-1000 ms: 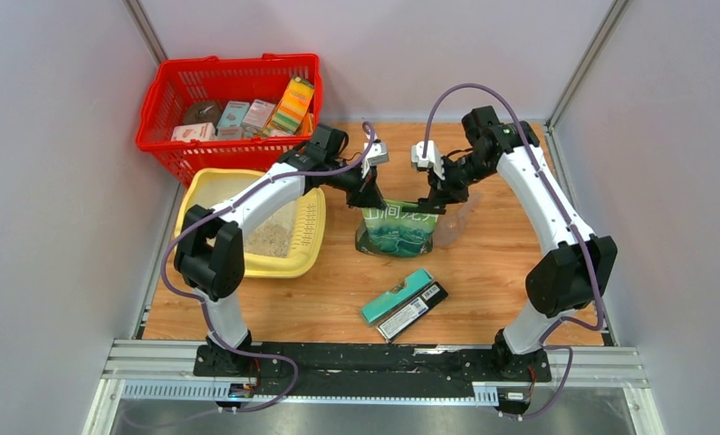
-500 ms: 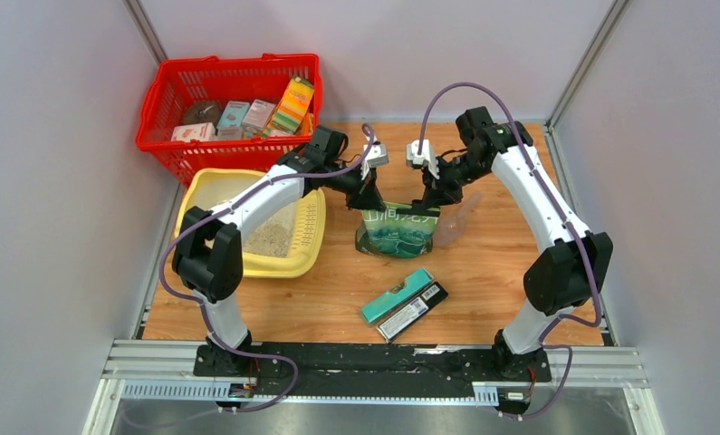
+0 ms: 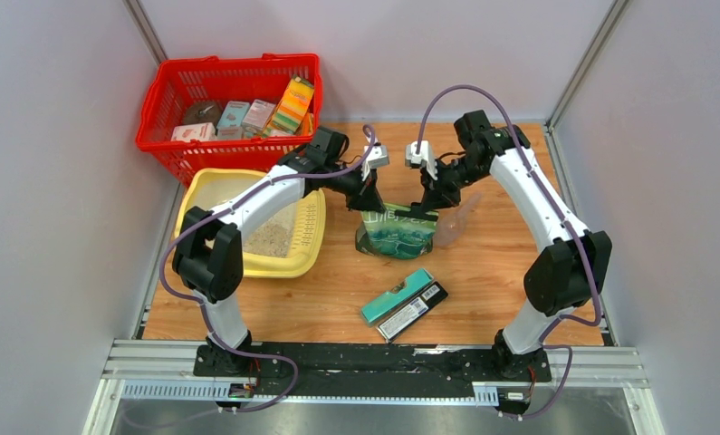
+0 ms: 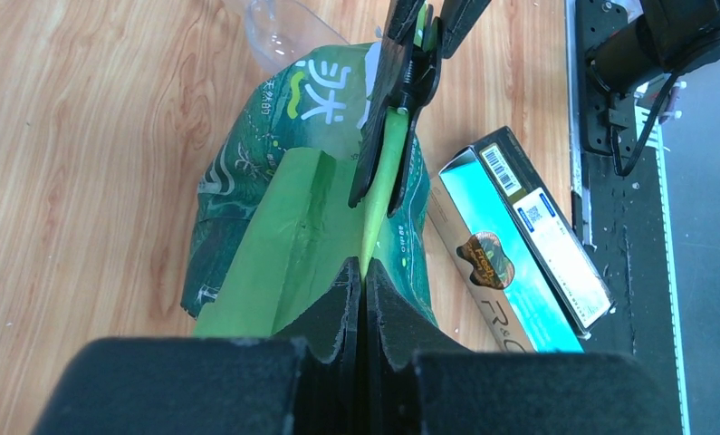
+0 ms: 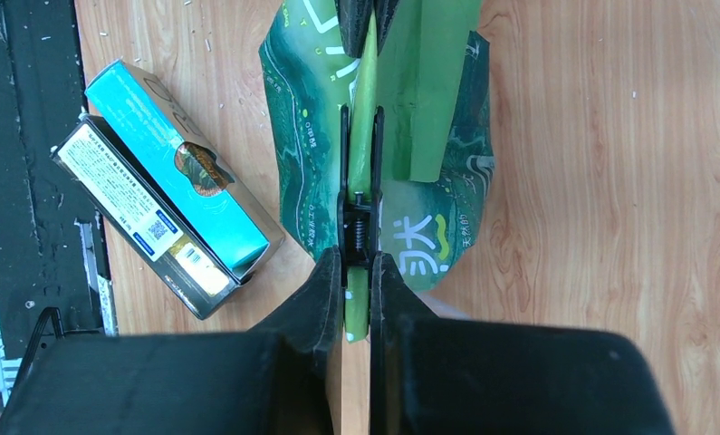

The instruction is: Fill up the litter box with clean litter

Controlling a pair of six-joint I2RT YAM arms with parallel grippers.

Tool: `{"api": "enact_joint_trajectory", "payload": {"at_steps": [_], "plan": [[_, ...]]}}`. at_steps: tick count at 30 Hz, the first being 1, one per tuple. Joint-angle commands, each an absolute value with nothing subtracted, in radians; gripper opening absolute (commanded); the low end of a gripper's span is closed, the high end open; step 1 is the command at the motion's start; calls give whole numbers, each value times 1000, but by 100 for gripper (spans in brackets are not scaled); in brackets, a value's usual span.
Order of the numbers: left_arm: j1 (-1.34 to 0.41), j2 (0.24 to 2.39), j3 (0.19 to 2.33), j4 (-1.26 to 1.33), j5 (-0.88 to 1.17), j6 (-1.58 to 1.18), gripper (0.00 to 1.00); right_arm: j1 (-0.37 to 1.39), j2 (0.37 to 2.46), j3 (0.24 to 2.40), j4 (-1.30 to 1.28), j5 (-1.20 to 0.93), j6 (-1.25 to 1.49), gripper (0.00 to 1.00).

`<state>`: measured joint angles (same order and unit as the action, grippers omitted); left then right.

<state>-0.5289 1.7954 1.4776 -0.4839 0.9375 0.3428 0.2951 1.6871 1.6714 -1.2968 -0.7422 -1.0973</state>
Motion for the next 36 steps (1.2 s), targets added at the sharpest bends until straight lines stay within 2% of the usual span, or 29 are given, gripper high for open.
{"api": "enact_joint_trajectory", "payload": {"at_steps": [1,7,9,11,16,20,23,24,26,27,30,31,33,36], "plan": [[-520,1735,1483,-488,953,337,6,331,1701,1618,-1437,-715,-1054,3],[-519,1736,1499,-518,942,350,8,328,1700,1601,-1417,-712,-1037,6],[-518,1738,1519,-541,934,386,9,333,1695,1605,-1411,-712,-1029,9],[-517,1741,1543,-589,922,413,11,331,1690,1615,-1407,-707,-1023,15],[-509,1746,1577,-635,920,437,20,331,1674,1660,-1394,-689,-996,22],[-508,1738,1594,-637,908,442,34,331,1660,1697,-1378,-649,-957,49],[-502,1726,1612,-635,902,440,43,330,1637,1726,-1356,-615,-905,58],[-494,1723,1617,-635,899,443,56,330,1628,1733,-1355,-609,-885,60],[-485,1707,1623,-637,891,442,62,330,1606,1749,-1338,-591,-858,63],[-474,1700,1623,-637,876,436,69,328,1598,1755,-1329,-583,-845,65],[-446,1648,1611,-627,812,397,71,327,1568,1782,-1284,-519,-741,74],[-440,1606,1602,-623,790,381,72,325,1560,1789,-1276,-470,-683,88],[-430,1559,1568,-623,706,359,72,328,1537,1798,-1267,-424,-643,100],[-428,1454,1493,-618,591,365,73,330,1490,1746,-1198,-310,-516,100]]}}
